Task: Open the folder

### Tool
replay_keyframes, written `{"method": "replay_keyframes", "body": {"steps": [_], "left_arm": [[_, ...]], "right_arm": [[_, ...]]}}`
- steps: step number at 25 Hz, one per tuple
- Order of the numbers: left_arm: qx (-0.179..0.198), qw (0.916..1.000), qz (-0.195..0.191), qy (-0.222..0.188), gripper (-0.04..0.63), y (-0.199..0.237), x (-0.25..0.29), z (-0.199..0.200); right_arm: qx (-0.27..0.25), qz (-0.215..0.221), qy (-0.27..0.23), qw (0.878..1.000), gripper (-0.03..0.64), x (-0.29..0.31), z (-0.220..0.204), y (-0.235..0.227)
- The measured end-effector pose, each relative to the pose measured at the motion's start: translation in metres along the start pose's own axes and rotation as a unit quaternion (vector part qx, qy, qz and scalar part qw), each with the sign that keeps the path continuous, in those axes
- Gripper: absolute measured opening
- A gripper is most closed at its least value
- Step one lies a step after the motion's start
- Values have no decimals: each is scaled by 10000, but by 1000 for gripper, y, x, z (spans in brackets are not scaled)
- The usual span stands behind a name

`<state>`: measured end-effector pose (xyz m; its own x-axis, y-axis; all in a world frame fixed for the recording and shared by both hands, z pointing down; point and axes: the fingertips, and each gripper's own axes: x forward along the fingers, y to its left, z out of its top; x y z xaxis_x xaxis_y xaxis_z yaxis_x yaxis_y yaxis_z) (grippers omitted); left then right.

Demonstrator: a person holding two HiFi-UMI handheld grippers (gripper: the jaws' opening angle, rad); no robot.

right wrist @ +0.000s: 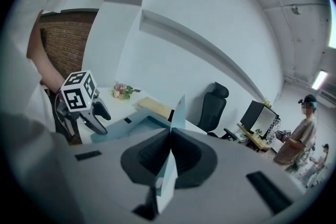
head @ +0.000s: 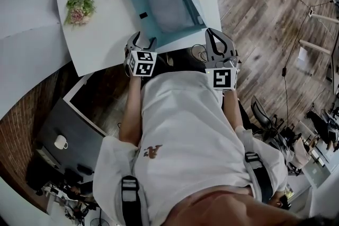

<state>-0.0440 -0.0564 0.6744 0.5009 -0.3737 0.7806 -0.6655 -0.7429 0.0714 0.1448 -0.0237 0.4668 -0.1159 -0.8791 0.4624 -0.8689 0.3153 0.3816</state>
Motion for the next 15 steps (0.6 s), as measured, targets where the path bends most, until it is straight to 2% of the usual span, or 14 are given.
{"method": "replay_keyframes", "body": {"steps": [15], "left_arm": [[-58, 10000, 58, 40, 291, 2, 0, 0]], "right_arm": [[186, -354, 159, 9991, 9, -5, -17, -27]]}}
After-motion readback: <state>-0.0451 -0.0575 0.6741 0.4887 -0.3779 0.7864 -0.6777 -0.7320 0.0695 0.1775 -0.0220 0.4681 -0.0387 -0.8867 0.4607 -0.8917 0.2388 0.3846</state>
